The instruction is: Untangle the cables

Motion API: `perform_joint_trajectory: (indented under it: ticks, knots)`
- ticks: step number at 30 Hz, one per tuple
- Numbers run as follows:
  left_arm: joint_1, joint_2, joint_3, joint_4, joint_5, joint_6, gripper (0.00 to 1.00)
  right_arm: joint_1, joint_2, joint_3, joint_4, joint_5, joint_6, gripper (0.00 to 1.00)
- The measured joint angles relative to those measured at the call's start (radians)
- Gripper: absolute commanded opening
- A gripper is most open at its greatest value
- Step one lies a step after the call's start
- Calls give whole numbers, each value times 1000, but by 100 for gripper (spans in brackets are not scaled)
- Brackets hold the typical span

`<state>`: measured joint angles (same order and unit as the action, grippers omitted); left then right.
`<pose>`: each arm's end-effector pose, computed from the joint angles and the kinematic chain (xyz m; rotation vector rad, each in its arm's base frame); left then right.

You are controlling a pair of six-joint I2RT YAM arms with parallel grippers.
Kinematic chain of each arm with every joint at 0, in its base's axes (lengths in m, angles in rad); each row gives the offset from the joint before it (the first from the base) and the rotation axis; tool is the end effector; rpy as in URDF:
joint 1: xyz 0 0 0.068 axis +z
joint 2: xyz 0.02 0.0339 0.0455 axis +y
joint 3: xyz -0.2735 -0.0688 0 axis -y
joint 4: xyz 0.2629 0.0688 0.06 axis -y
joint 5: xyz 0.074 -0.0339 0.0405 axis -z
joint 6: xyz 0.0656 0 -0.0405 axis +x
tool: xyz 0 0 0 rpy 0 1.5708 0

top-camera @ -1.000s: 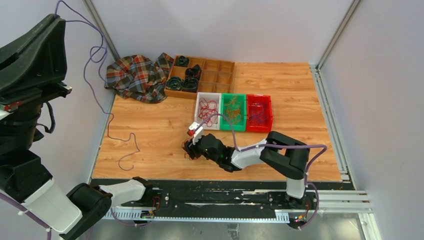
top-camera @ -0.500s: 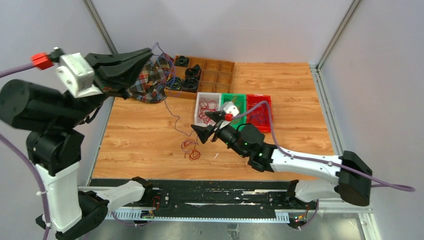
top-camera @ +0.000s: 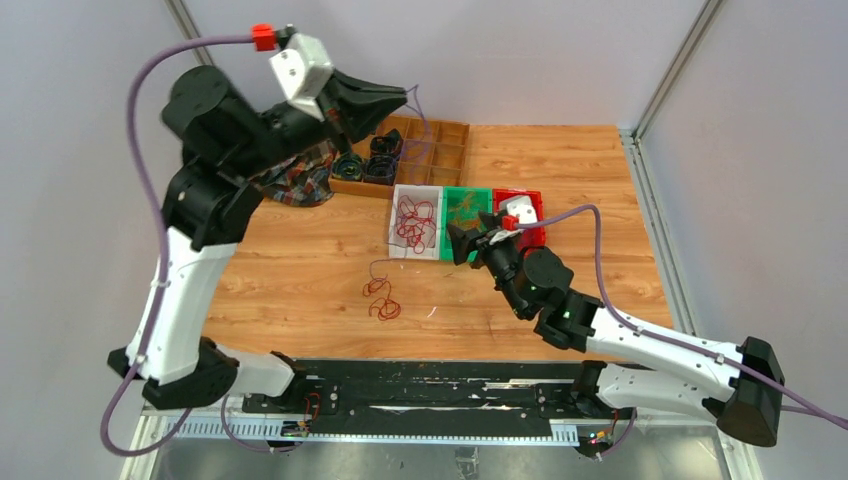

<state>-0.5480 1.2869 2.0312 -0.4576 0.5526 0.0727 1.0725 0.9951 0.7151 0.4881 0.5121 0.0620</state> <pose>0.1704 -0.1444 0.6350 0.8519 1.0691 -0.7547 0.1567 0.2207 0.3550 -0.2715 1.3893 0.5952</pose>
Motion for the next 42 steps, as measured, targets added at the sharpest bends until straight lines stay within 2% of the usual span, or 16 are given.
perform_joint_trajectory:
  ticks: [9,16,21,29,42]
  knots:
    - [-99,182,65,46,-42,32,0,-14,-148,-87,-128,338,20,61]
    - [-160,296,126,132,-59,51,0,-67,-249,-123,-273,486,107,59]
    - [-173,402,173,192,-70,50,0,-89,-309,-162,-338,536,137,59]
    - [-181,605,339,224,-98,38,0,-124,-348,-183,-401,558,169,58]
    - [-196,656,387,278,-114,28,0,-175,-352,-196,-455,551,209,58]
